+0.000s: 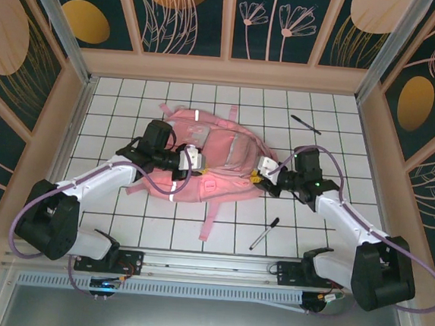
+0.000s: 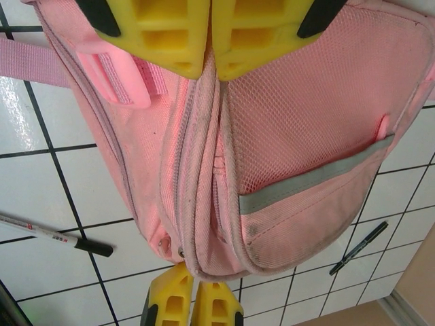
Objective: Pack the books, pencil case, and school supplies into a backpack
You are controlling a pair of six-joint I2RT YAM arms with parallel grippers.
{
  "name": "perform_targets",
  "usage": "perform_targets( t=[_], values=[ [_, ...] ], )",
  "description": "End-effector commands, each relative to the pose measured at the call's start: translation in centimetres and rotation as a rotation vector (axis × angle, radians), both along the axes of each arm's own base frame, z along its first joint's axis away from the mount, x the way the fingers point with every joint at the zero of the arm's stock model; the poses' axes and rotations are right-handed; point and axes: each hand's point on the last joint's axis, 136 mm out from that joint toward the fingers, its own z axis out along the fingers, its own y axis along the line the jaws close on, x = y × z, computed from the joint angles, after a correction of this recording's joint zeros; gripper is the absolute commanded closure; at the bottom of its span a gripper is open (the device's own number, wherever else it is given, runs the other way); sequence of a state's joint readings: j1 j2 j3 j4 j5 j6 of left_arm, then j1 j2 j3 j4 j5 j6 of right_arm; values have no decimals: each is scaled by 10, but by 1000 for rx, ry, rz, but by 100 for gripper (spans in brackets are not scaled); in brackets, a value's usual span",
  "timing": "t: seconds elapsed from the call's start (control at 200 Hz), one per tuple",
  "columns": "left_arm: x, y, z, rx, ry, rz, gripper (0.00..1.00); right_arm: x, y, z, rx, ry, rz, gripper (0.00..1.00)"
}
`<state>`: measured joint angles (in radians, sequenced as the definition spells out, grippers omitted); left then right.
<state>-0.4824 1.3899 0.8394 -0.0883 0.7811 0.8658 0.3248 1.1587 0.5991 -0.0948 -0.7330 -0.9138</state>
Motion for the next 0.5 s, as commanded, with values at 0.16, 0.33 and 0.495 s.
perform_targets(
  t=[0.16, 0.33, 0.495],
  values=[
    [-6, -14, 44, -156, -115, -99, 100, 0, -3, -4, 4, -35, -46, 79],
    [-3, -16, 48, -167, -100, -101, 100, 1, 16, 1, 35, -32, 3, 78],
    [0, -15, 41, -144, -103, -84, 100, -3, 32, 5, 65, -31, 44, 82]
  ],
)
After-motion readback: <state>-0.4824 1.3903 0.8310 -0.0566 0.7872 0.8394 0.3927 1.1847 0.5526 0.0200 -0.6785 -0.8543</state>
